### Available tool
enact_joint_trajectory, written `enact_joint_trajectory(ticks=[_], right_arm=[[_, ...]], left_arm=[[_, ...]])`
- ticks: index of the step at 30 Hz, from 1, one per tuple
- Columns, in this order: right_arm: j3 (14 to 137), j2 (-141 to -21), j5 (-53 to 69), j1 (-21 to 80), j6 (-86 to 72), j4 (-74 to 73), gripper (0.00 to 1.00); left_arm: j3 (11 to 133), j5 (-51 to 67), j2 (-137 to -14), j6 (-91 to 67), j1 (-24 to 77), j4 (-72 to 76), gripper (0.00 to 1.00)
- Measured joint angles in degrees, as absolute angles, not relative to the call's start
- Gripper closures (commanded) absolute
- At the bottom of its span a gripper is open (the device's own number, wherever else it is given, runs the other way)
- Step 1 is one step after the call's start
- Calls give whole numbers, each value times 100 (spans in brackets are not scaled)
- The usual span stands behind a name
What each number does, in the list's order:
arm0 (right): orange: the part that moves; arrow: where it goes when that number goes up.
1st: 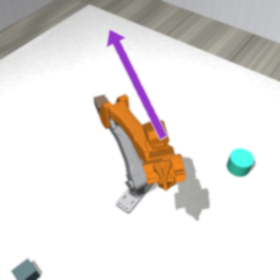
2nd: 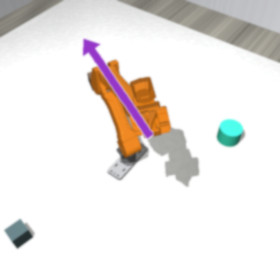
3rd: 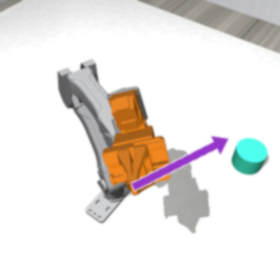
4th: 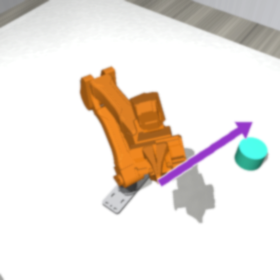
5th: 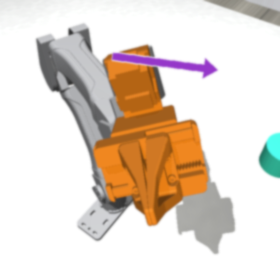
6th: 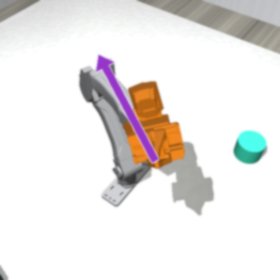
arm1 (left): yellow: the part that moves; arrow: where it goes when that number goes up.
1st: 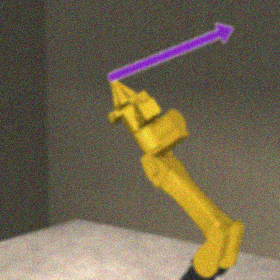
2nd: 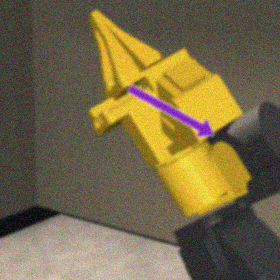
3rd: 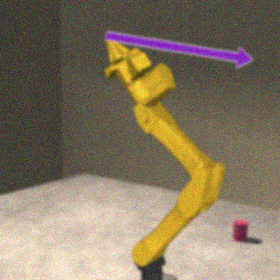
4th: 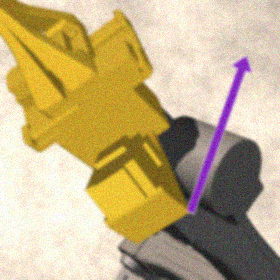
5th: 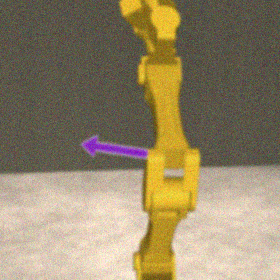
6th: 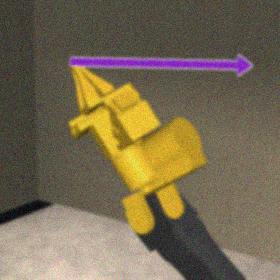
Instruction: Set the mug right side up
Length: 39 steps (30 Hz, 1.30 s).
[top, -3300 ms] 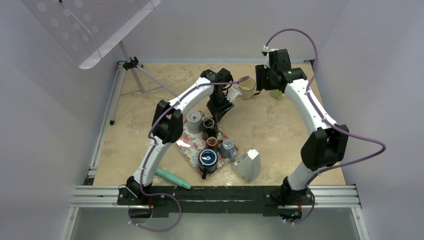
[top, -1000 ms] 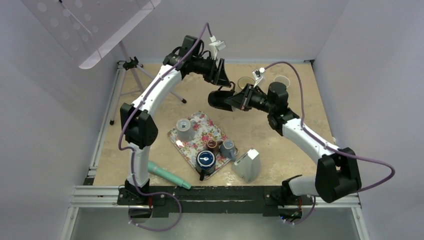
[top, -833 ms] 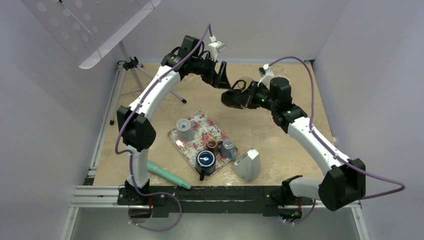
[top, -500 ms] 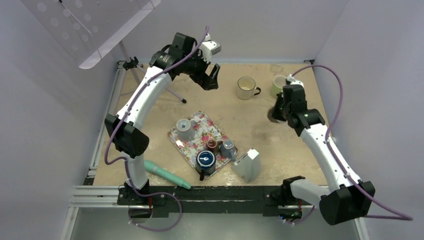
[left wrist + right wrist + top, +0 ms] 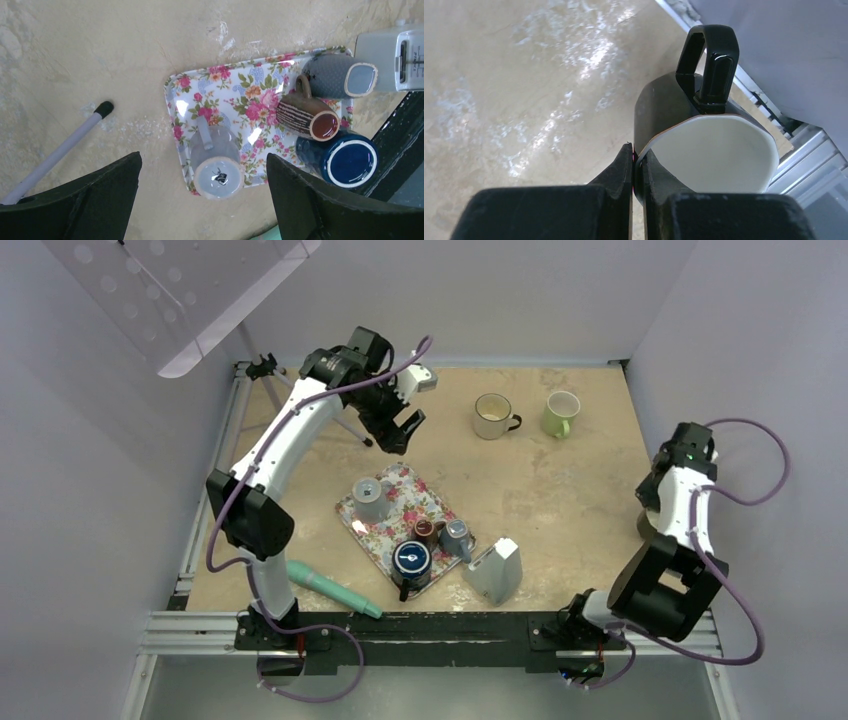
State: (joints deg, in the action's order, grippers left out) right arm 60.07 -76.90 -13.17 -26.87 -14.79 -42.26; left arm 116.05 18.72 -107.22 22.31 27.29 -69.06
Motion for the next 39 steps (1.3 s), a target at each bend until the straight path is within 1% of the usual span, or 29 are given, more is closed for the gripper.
enact_joint_trajectory(ticks=[3, 8, 9, 10, 11, 12, 13, 16, 19, 21, 22, 23, 25, 27, 29, 30, 32, 34, 36, 39], right_arm=[[6012, -7854, -1149, -3166, -1382, -4222, 100], [6117, -8294, -552, -3223, -1271, -4106, 99], [6145, -8315, -473, -3223, -1240, -4093, 82], [6156, -8318, -434, -3232, -1234, -4077, 67], [6160, -8318, -386, -3234, -1214, -4075, 57], [6160, -8324, -329, -3240, -1219, -4069, 50], [6160, -8326, -296, -3242, -1199, -4071, 46], [6202, -8329, -215, -3238, -1144, -4099, 35], [6340, -8305, -244, -3227, -1122, -4169, 30], [6488, -8224, -318, -3210, -1118, -4233, 29], [6580, -8154, -368, -3179, -1109, -4272, 28], [6657, -8082, -395, -3155, -1105, -4289, 28], [6847, -7896, -506, -3026, -1094, -4324, 27], [6991, -7714, -565, -2825, -1090, -4329, 27], [7074, -7553, -646, -2521, -1094, -4329, 27], [7091, -7491, -652, -2359, -1096, -4333, 27], [7102, -7417, -648, -2069, -1109, -4370, 27], [7102, -7380, -648, -1855, -1135, -4442, 27], [7102, -7330, -646, -1723, -1166, -4510, 27], [7107, -7220, -639, -1564, -1216, -4552, 27]], left_arm=[[11489, 1879, -10667, 2425, 2729, -7057, 3], [11181, 1981, -10575, 2770, 2749, -7177, 3], [11091, 1994, -10571, 2838, 2757, -7190, 3], [10989, 2001, -10569, 2904, 2770, -7203, 3], [10890, 2008, -10569, 2963, 2783, -7210, 3], [10787, 2018, -10569, 2993, 2797, -7212, 3], [10687, 2021, -10569, 3033, 2816, -7214, 3], [10475, 2021, -10569, 3107, 2871, -7188, 4], [10313, 2016, -10569, 3114, 2941, -6991, 9], [10217, 1925, -10582, 3120, 3017, -6794, 16], [10208, 1852, -10621, 3135, 3059, -6705, 21], [10217, 1769, -10680, 3159, 3087, -6641, 30], [10637, 1546, -11083, 3203, 3148, -6825, 44], [11598, 1299, -11880, 3201, 3175, -7214, 51], [12486, 1098, -12685, 3162, 3173, -7481, 50], [12687, 1037, -12995, 3142, 3162, -7529, 47], [12505, 921, -13225, 3111, 3153, -7634, 40], [11876, 819, -13109, 3127, 3140, -7706, 37], [11417, 694, -12958, 3162, 3138, -7850, 37], [11275, 491, -12857, 3218, 3138, -7891, 40]])
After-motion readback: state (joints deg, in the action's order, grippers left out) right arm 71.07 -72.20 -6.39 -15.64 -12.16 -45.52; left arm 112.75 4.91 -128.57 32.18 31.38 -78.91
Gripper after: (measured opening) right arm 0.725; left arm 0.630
